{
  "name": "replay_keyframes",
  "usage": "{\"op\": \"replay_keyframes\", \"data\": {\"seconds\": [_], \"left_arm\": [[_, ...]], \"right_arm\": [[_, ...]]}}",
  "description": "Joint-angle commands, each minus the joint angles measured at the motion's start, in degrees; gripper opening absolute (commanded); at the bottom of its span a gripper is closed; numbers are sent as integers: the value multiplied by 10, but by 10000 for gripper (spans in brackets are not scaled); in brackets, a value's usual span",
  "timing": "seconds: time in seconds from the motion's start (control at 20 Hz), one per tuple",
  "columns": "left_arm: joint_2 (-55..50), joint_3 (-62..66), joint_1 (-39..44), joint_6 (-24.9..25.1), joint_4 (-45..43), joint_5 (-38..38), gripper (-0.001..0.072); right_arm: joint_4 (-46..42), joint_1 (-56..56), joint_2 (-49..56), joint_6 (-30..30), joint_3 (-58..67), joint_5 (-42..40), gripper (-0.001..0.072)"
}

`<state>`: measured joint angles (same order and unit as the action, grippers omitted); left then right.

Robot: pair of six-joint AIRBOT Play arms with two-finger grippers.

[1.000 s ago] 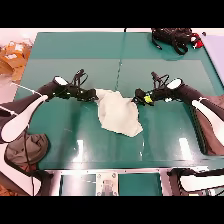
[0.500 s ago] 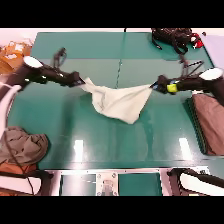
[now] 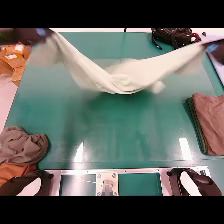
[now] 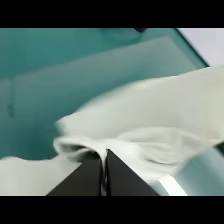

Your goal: Fold the shirts.

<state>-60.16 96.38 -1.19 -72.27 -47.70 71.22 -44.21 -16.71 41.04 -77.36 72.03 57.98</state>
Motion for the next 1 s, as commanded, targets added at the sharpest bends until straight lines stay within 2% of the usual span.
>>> {"op": "replay_keyframes", "data": {"seconds": [0.0,0.2,0.35,0.5,0.6,0.75,0.95], "left_arm": [[44,125,-2,-28,-87,39,22],[44,230,-2,-27,-136,9,22],[35,197,-2,-27,-167,-1,22],[-14,124,-2,-15,-167,-18,22],[-75,75,-1,9,-133,-29,23],[-203,17,11,25,-67,-51,24],[-357,5,55,9,-54,-72,33]], "right_arm": [[-4,-44,-96,-2,52,-12,18],[-19,-57,-136,-2,61,8,18],[-19,-57,-129,-2,16,32,18],[-18,-56,-101,1,-90,28,18],[-7,-51,-65,23,-190,-1,18],[22,-13,26,64,-320,-88,18],[22,43,208,96,-357,-154,19]]}}
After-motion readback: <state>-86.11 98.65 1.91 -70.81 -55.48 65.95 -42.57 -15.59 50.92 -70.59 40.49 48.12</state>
